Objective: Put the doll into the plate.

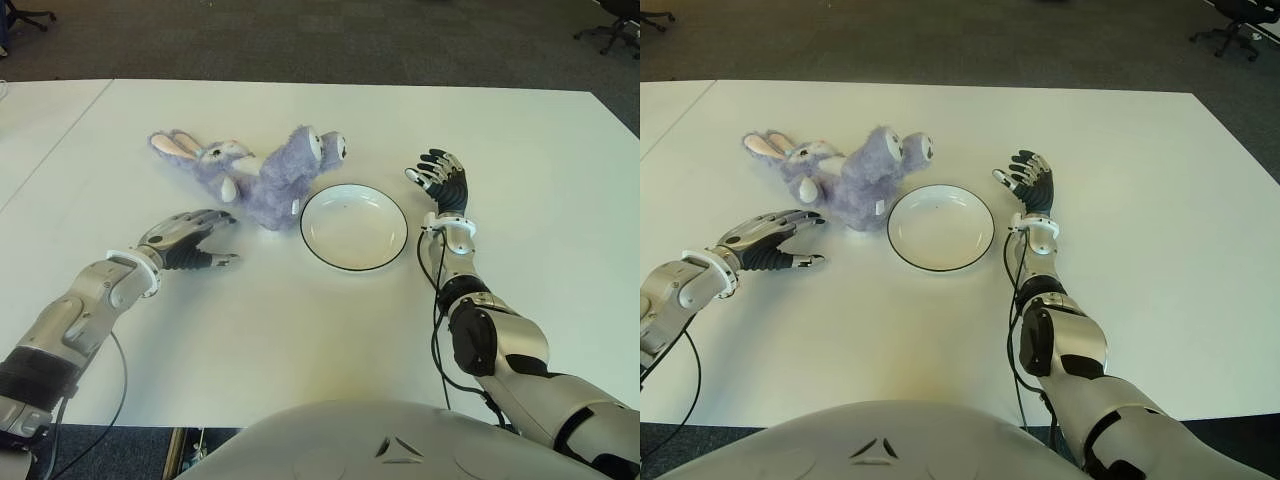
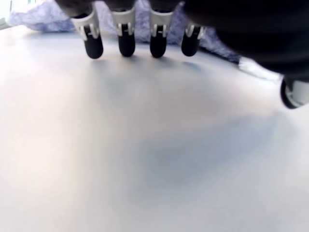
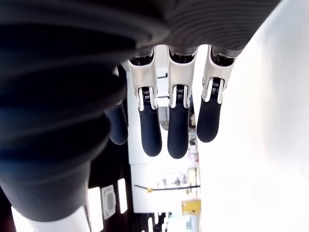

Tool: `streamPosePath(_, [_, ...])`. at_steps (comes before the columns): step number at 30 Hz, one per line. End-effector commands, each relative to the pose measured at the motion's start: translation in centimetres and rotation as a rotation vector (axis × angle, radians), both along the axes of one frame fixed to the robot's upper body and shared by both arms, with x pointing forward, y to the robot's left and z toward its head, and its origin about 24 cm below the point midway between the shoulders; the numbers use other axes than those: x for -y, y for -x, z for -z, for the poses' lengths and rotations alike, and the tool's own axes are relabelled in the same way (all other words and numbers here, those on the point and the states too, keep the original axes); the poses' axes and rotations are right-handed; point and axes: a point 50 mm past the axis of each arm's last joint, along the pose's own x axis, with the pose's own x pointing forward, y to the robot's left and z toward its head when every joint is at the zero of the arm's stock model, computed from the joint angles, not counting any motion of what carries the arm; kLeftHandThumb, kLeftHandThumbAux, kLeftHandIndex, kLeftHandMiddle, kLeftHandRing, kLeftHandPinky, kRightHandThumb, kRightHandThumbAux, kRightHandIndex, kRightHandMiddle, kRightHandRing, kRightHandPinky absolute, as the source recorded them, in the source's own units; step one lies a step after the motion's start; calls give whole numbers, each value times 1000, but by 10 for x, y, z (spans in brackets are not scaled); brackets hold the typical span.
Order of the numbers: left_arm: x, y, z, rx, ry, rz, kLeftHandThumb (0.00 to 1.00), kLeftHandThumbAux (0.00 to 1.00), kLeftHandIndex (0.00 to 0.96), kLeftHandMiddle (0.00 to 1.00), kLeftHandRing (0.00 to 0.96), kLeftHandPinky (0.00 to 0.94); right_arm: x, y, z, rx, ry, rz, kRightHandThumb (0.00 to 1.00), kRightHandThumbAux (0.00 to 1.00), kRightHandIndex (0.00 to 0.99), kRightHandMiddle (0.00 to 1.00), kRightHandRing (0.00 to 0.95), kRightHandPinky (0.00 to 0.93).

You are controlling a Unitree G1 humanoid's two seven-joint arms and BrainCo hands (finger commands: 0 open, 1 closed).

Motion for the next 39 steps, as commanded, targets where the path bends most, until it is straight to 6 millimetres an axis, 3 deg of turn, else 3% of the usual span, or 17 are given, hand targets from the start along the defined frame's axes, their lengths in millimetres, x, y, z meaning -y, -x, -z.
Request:
streamPosePath(1, [1,16,16,-173,-8,30,205,229,0,0,0,0,-15,105,115,-531,-178,64,45,864,284,335,338,330])
streamPosePath(13, [-1,21,1,-185,21,45,275,268,0,0,0,0,-15,105,116,-530,-181,63,71,870,291,339,346,341])
streamPosePath(25, [-2,21,0,-190,23,42,276,268,0,0,0,0,-16,105,115,-527,-178,57,62,854,294,340,348,343])
streamPosePath(26, [-17,20,-9,-101,8,-55,276,268,0,0,0,0,-16,104,115,-527,-177,57,64,853,294,340,348,343])
streamPosePath(28, [-66,22,-39,197,-54,-365,406,124,0,0,0,0,-16,104,115,-526,-176,56,83,852,297,340,348,344])
streamPosePath(29, [-79,24,-47,267,-80,-452,419,108,0,0,0,0,-16,104,115,-527,-171,56,85,852,297,340,348,344])
streamPosePath(39, [-92,21,-50,240,-123,-621,438,88,0,0,0,0,-15,104,115,-537,-158,62,65,860,287,336,340,330])
